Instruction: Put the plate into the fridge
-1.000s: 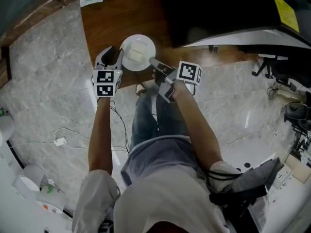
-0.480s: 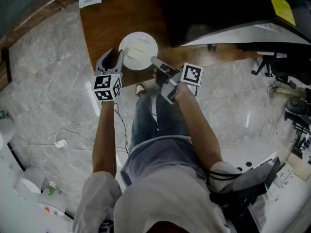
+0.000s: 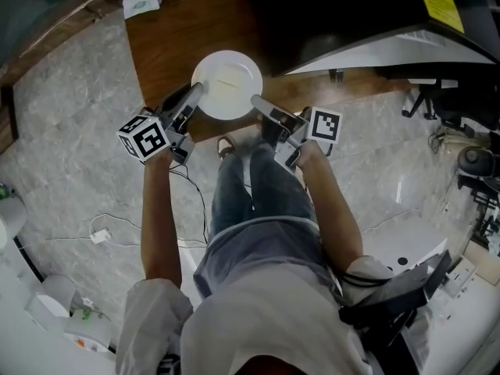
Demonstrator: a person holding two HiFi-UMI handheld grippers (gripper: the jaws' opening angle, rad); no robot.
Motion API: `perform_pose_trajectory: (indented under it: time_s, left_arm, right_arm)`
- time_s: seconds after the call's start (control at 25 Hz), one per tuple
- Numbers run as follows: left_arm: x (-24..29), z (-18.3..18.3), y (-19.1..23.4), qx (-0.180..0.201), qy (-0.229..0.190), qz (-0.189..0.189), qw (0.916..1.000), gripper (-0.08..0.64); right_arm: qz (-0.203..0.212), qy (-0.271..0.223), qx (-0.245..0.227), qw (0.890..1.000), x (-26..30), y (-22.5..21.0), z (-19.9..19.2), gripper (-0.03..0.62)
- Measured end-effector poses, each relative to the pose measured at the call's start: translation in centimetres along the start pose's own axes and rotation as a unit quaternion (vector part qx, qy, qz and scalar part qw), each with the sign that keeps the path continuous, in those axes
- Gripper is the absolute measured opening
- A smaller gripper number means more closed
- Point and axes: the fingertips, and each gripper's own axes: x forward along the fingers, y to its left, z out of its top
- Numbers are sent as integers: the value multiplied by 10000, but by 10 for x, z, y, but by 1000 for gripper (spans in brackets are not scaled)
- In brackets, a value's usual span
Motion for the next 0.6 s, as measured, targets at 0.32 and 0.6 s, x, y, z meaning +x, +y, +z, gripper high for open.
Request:
perform_pose_trajectory:
  time_s: [0.32,0.6]
  left_arm:
    - [2,-6,-68,553,206,-412,9974,82]
    - [53,-54,-178,650,348,-567,9957,83]
  right_arm:
    - [67,185,-384,9991,-45,41,1,21]
    - [127,99,-319,9994,-168,75,18,21]
